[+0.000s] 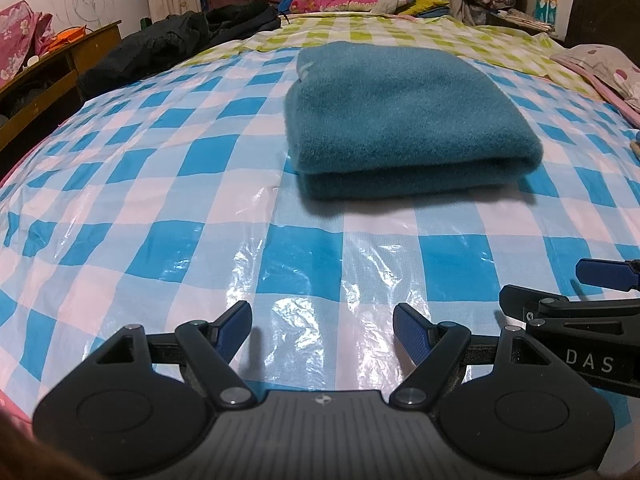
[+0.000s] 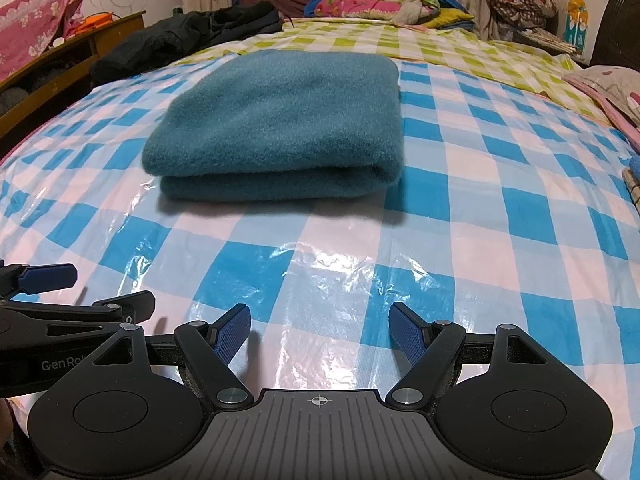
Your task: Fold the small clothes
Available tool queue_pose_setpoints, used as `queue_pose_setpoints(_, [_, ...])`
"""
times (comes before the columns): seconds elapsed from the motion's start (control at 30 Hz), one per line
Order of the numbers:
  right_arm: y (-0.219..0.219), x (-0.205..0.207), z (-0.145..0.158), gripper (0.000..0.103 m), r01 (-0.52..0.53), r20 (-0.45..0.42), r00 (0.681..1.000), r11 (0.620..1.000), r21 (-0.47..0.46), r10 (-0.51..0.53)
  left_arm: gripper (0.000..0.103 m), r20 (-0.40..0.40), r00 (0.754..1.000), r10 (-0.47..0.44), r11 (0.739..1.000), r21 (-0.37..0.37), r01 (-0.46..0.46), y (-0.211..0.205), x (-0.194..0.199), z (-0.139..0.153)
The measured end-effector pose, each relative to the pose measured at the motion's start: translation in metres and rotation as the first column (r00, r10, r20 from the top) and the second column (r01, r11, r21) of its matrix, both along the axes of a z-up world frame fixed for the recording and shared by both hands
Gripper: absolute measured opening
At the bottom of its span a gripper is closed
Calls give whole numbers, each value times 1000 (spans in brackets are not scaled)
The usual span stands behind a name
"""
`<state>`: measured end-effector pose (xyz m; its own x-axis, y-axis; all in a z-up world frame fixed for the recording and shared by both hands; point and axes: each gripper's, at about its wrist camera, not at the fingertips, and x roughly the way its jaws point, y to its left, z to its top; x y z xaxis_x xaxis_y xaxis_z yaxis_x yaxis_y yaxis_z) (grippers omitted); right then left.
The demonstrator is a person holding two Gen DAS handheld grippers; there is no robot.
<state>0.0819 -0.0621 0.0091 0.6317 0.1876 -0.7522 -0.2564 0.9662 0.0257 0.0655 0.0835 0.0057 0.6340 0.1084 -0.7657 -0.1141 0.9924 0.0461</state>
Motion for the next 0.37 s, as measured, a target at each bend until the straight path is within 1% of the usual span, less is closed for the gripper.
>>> queue_pose_setpoints(0.37, [0,0,1,78,0,-1,1000,1000,-2,0,82,-2,1000,-1,1000,1,1,1,0,0])
